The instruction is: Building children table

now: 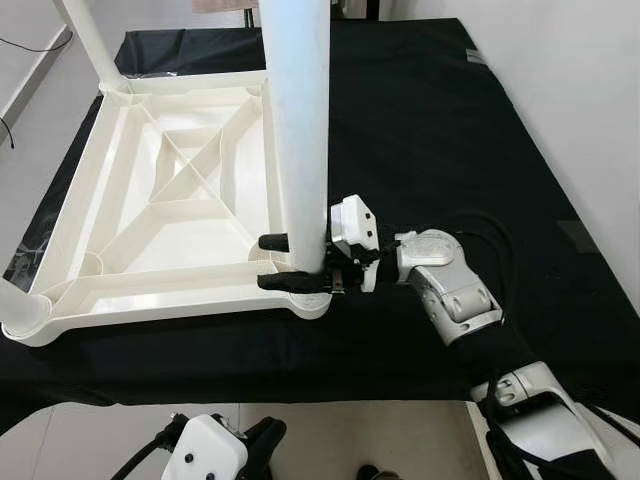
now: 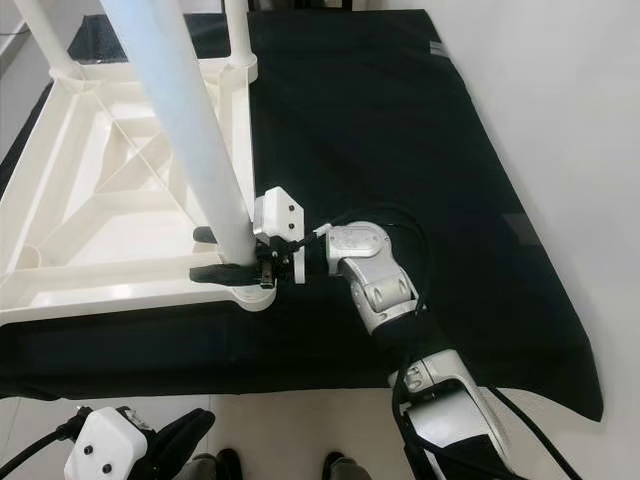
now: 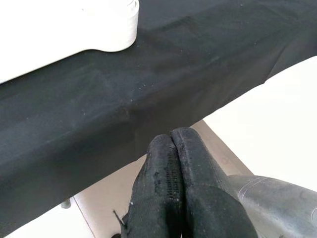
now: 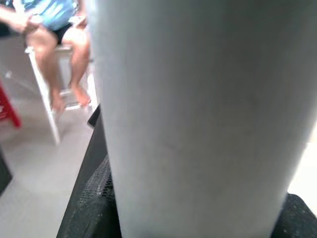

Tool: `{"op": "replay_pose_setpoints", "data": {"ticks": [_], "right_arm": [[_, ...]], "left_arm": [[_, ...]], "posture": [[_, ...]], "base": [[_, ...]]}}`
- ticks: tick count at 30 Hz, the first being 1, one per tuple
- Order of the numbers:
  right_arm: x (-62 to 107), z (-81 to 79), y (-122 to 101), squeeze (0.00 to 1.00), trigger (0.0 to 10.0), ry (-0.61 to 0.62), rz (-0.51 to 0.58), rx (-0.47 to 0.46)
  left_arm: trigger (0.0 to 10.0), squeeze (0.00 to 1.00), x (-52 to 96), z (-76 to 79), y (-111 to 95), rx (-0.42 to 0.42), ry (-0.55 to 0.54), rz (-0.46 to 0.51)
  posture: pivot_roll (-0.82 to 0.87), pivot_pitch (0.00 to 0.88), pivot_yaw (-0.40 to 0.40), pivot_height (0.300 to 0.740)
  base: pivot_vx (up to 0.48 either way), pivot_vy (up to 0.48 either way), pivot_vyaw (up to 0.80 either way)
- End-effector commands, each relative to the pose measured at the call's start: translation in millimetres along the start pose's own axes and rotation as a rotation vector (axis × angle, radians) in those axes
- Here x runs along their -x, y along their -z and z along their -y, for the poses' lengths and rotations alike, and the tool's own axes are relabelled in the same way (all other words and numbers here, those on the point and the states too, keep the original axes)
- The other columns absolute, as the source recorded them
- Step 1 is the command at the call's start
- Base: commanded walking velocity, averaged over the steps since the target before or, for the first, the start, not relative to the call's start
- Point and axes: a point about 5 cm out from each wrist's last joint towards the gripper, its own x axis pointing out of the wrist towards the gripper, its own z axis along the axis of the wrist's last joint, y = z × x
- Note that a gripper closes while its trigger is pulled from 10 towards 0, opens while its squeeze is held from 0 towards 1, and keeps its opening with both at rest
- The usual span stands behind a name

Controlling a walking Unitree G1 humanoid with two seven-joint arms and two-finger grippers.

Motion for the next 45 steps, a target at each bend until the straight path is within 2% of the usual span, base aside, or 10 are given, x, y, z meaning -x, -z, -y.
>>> {"op": "replay_pose_setpoints", "data": {"ticks": [1, 16, 18, 23, 34, 40, 41, 43, 44, 45], "right_arm": [[3.0, -14.8, 44.6, 0.00, 10.0, 0.018, -0.146, -0.150], [-1.4, -39.2, 70.6, 0.00, 10.0, 0.114, -0.222, -0.232], [-4.6, -59.0, 88.4, 0.00, 10.0, 0.595, -0.391, -0.312], [-13.3, -105.6, 84.6, 0.00, 10.0, 0.967, -0.397, -0.485], [-23.7, -88.0, 107.4, 0.00, 10.0, 1.098, -0.365, -0.441], [-27.1, -99.3, 105.9, 0.00, 10.0, 1.151, -0.421, -0.485], [-27.6, -100.1, 104.3, 0.30, 10.0, 1.144, -0.400, -0.506], [-27.6, -100.1, 104.3, 0.30, 10.0, 1.144, -0.400, -0.506], [-28.8, -98.8, 103.1, 0.60, 10.0, 1.127, -0.366, -0.516], [-28.8, -98.8, 103.1, 0.60, 10.0, 1.127, -0.366, -0.516]], "left_arm": [[10.0, 0.00, 1.7, 2.1, 1.8, 0.006, 0.007, -0.023], [10.0, 0.00, 0.4, 2.6, 1.3, 0.009, 0.006, -0.021], [10.0, 0.00, -2.0, 1.2, 3.0, 0.010, -0.004, -0.019], [10.0, 0.00, -10.4, -3.5, 7.5, 0.001, -0.012, -0.013], [10.0, 0.00, -38.2, -18.7, 22.1, -0.040, -0.058, 0.011], [10.0, 0.00, -45.7, -25.0, 26.0, -0.066, -0.068, 0.014], [10.0, 0.00, -48.5, -27.5, 27.6, -0.074, -0.072, 0.018], [10.0, 0.00, -48.5, -27.5, 27.6, -0.074, -0.072, 0.018], [10.0, 0.00, -50.5, -28.7, 28.4, -0.077, -0.074, 0.023], [10.0, 0.00, -50.5, -28.7, 28.4, -0.077, -0.074, 0.023]], "posture": [[0.17, 0.316, -0.023, 0.740], [0.16, 0.318, -0.034, 0.740], [0.14, 0.310, -0.056, 0.740], [0.13, 0.288, -0.047, 0.740], [0.13, 0.160, -0.067, 0.740], [0.13, 0.122, -0.069, 0.740], [0.13, 0.097, -0.069, 0.740], [0.13, 0.097, -0.069, 0.740], [0.13, 0.090, -0.071, 0.740], [0.13, 0.090, -0.071, 0.740]], "base": [[0.000, 0.000, 0.00], [0.000, 0.000, 0.00], [0.000, 0.000, 0.00], [0.000, 0.000, 0.00], [0.000, 0.000, 0.00], [0.000, 0.000, 0.00], [0.000, 0.000, 0.00], [0.000, 0.000, 0.00], [0.000, 0.000, 0.00], [0.000, 0.000, 0.00]]}}
